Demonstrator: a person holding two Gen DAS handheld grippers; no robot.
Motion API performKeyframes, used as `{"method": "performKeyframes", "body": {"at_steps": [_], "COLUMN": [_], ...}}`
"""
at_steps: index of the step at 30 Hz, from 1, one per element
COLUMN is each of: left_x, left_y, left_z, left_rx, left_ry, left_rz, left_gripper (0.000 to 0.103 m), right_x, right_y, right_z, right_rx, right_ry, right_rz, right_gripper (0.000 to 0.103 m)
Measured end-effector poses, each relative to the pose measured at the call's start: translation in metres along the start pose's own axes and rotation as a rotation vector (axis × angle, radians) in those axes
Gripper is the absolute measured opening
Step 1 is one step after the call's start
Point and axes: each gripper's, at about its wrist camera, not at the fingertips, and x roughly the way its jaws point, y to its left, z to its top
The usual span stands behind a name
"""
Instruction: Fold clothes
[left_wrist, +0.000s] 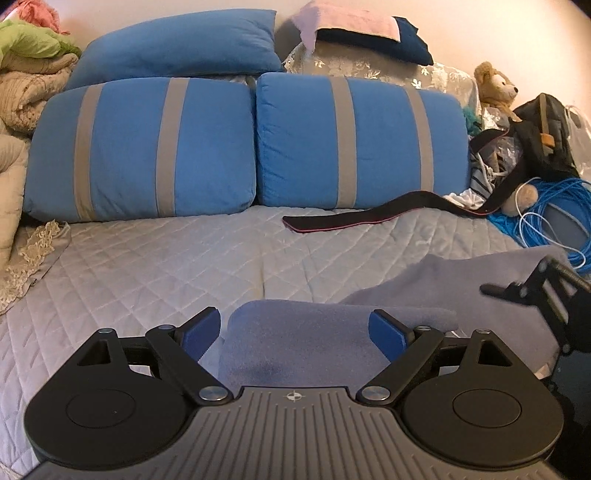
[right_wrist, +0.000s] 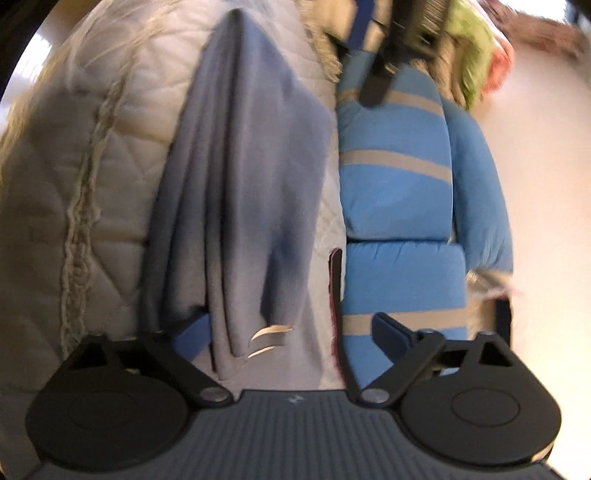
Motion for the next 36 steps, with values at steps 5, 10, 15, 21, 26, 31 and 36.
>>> {"method": "performKeyframes", "body": {"at_steps": [5,10,15,21,26,31,36], "left_x": [0.003,0.018,0.059,0.106,0.123,0.090,0.109], "left_y": [-0.009,-0.027,-0.069,-0.113,-0.114,-0.107,-0.121], "left_z": [0.001,0.011,0.021,0.011,0.014,0.027,0.015], "left_rx": [0.033,0.043,0.200,0.440,0.419,0.429,0.538], "left_ry": [0.018,0.052,0.101,0.156,0.140,0.132,0.219], "left_rz": [-0.044,-0.160,-0.181,-0.118,-0.038,-0.128,-0.153], "left_gripper": [0.088,0.088,0.088,0.087,0.087,0.087,0.087], "right_x": [0.006,0.012,0.002,0.002,0.001,0.003,0.003], "right_y": [0.002,-0.003,-0.008,-0.009,-0.012,-0.012,-0.013], "right_z": [0.003,0.001,-0.003,-0.010,-0.010,-0.012,-0.012], "right_rx": [-0.027,0.034,0.067,0.089,0.106,0.116,0.114], "right_ry": [0.002,0.055,0.033,0.026,0.015,0.008,0.002], "right_rz": [0.041,0.109,0.088,0.078,0.081,0.089,0.086], "right_gripper": [0.069,0.016,0.005,0.005,0.005,0.005,0.005]}}
